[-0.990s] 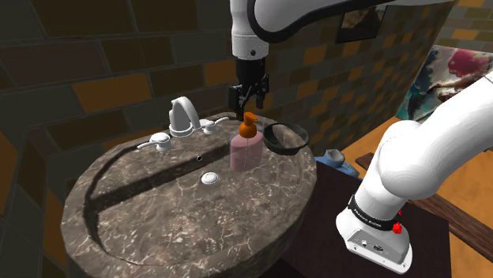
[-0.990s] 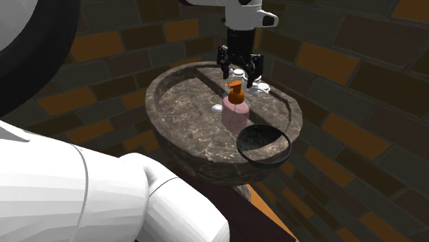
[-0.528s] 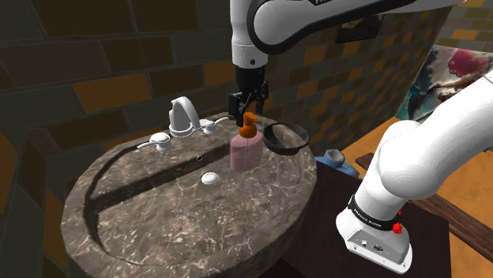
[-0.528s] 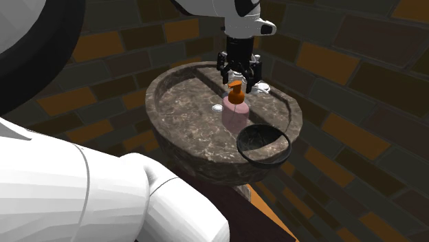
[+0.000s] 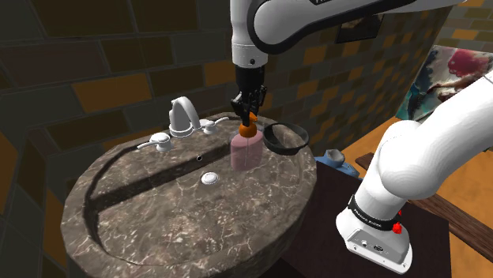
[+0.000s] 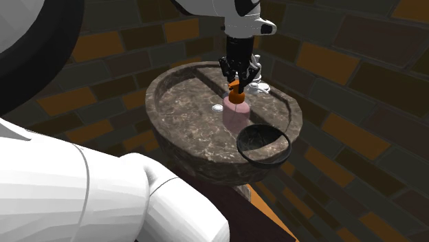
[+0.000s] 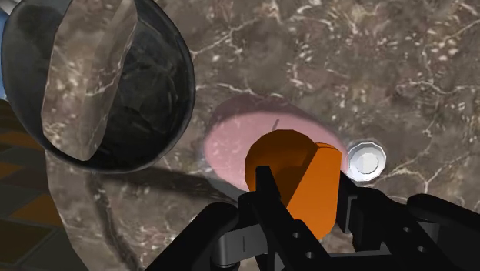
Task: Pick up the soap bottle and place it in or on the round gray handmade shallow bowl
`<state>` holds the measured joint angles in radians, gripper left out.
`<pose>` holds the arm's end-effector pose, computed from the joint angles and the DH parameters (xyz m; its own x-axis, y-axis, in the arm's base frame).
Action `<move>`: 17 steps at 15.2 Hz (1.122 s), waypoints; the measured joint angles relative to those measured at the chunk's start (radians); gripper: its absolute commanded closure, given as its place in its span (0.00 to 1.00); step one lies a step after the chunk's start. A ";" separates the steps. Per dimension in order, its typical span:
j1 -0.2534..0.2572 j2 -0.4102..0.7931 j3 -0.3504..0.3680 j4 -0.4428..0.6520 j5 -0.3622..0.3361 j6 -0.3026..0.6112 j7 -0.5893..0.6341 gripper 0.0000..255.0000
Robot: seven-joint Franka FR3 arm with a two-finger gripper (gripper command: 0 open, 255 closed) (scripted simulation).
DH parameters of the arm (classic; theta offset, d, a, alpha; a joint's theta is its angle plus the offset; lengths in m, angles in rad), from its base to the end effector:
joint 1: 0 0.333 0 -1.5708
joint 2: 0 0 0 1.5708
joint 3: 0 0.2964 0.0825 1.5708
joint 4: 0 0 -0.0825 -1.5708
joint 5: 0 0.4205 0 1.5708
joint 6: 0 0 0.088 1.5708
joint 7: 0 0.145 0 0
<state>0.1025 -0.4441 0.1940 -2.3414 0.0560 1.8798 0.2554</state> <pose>0.4366 0.1394 0.4288 0.9999 0.0037 -0.0154 0.0043 -0.9994 0.0350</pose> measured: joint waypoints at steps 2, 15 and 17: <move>0.000 0.000 0.000 0.000 0.000 0.001 0.000 1.00; -0.002 -0.008 -0.007 0.114 -0.003 -0.125 -0.002 1.00; -0.003 -0.007 -0.008 0.142 -0.005 -0.152 -0.003 1.00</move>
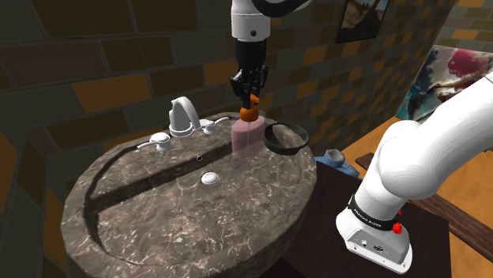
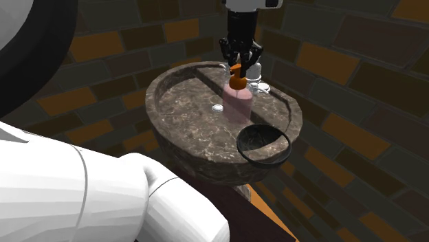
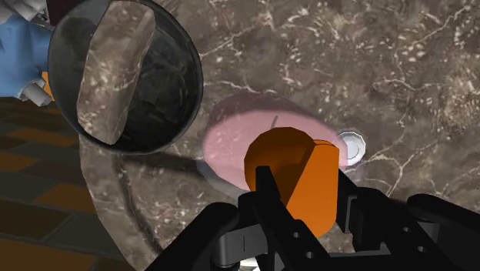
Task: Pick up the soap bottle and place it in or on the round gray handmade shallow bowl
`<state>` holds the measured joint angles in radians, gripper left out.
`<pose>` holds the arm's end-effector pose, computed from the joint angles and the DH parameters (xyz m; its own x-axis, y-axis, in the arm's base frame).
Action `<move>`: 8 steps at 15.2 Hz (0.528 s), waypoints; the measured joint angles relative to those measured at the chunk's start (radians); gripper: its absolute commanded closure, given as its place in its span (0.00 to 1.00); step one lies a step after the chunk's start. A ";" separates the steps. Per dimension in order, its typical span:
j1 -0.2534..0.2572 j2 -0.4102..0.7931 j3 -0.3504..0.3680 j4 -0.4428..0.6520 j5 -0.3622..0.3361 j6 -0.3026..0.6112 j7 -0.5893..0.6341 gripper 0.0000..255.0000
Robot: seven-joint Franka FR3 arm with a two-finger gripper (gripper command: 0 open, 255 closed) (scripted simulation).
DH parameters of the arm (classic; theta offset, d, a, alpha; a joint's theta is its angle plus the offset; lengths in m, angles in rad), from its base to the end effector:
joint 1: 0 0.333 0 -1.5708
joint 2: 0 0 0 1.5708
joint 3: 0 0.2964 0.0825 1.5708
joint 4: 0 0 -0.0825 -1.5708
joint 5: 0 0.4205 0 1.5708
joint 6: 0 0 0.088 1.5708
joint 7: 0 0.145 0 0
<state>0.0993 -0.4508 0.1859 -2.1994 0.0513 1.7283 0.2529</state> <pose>0.4383 0.1401 0.4918 0.9998 0.0040 -0.0181 0.0046 -0.9993 0.0359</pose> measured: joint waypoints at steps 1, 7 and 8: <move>0.000 0.001 0.000 0.014 0.000 -0.013 0.001 1.00; -0.003 0.009 -0.004 0.100 -0.004 -0.091 -0.001 1.00; -0.003 0.011 -0.005 0.115 -0.004 -0.104 -0.001 1.00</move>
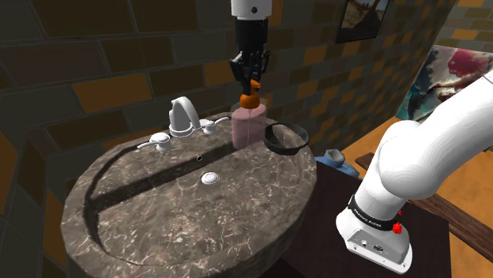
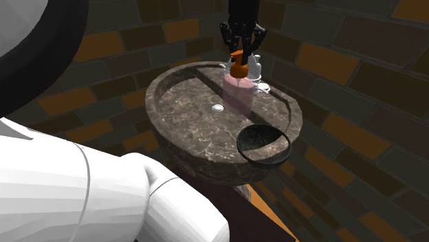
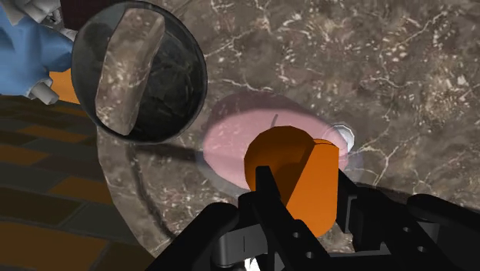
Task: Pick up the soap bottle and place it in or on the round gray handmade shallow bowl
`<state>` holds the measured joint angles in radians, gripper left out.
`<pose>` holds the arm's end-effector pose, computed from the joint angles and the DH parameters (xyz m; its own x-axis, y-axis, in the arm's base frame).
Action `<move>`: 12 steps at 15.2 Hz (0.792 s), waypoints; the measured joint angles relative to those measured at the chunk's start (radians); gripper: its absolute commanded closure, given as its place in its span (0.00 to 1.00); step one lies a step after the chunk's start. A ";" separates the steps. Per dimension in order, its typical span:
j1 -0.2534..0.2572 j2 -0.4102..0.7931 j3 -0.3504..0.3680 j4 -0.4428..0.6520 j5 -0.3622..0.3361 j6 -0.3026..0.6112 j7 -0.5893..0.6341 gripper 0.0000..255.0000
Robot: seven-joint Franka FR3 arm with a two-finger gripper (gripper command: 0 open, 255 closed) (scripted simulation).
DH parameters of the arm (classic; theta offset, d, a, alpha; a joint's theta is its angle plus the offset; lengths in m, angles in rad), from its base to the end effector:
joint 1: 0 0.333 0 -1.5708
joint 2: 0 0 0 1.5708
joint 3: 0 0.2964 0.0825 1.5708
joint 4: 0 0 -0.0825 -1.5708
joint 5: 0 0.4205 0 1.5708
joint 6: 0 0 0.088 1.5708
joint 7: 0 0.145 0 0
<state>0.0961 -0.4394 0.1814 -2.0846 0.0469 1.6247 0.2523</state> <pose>0.4391 0.1401 0.5367 0.9998 0.0038 -0.0183 0.0044 -0.9994 0.0358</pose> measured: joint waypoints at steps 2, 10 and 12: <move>-0.002 0.007 -0.002 0.035 -0.002 -0.027 -0.001 1.00; -0.004 0.026 -0.003 0.155 -0.006 -0.129 0.002 1.00; -0.011 0.009 -0.024 0.163 -0.012 -0.155 -0.025 1.00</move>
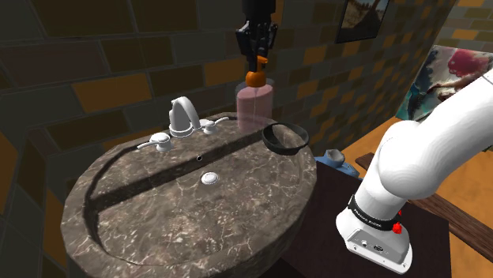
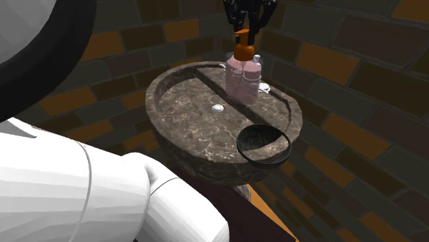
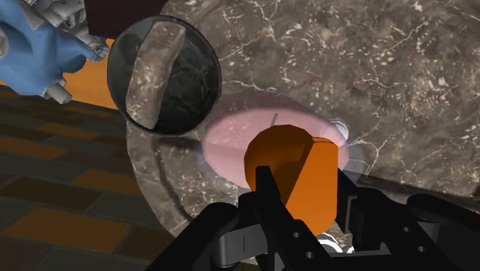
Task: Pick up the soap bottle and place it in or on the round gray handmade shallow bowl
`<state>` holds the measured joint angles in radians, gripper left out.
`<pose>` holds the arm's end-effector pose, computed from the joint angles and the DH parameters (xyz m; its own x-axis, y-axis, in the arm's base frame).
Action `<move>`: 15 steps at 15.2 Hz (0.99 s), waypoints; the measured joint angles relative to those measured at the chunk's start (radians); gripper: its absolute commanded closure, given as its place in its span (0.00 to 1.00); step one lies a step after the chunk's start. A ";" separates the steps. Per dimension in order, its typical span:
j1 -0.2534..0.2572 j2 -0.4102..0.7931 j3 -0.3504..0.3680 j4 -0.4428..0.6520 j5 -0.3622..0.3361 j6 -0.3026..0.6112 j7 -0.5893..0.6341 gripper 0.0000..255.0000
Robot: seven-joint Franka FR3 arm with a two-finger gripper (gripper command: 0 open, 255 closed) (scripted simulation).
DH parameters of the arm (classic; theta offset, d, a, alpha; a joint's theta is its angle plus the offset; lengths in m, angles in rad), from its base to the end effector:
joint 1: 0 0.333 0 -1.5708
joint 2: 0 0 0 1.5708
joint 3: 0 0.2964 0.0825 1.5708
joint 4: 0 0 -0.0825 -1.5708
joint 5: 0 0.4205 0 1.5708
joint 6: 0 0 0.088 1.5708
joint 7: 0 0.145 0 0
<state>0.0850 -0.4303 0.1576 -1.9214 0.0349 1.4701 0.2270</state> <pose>0.4332 0.1244 0.6027 0.9998 0.0033 -0.0182 0.0040 -0.9994 0.0357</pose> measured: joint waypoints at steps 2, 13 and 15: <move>-0.009 -0.026 -0.028 0.013 -0.010 -0.039 -0.036 1.00; -0.062 -0.099 -0.194 0.125 -0.092 -0.219 -0.256 1.00; -0.064 -0.111 -0.200 0.094 -0.096 -0.201 -0.263 1.00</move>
<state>0.0210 -0.5416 -0.0427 -1.8273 -0.0608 1.2688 -0.0364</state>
